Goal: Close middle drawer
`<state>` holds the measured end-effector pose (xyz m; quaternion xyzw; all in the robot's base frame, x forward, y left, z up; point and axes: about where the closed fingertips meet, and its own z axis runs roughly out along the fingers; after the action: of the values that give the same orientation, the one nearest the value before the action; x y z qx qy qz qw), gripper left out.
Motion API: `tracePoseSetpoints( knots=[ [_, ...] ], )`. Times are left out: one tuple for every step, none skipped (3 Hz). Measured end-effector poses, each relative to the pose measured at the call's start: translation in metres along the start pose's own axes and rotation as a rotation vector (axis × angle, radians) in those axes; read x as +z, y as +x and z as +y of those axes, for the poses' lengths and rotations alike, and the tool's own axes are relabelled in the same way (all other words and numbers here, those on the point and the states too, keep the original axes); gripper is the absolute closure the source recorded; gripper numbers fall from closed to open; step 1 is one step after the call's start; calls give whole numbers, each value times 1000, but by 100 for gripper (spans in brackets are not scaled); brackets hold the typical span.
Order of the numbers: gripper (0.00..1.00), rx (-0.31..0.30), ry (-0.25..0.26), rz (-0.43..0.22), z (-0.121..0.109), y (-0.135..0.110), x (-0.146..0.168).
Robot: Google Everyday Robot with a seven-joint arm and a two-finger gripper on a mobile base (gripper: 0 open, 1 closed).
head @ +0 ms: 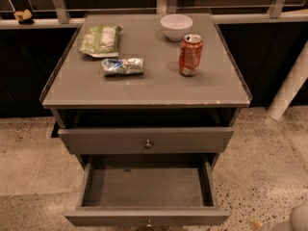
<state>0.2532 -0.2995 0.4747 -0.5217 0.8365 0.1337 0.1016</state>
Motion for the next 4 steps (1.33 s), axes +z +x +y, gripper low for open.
tracePoseSetpoints(
  knots=[
    [0,1,-69,12,9,8,28],
    [0,-7,-152,20,16,10,58],
    [0,-83,-222,18,27,-1,78],
    [0,-186,-217,10,34,-14,80]
  ],
)
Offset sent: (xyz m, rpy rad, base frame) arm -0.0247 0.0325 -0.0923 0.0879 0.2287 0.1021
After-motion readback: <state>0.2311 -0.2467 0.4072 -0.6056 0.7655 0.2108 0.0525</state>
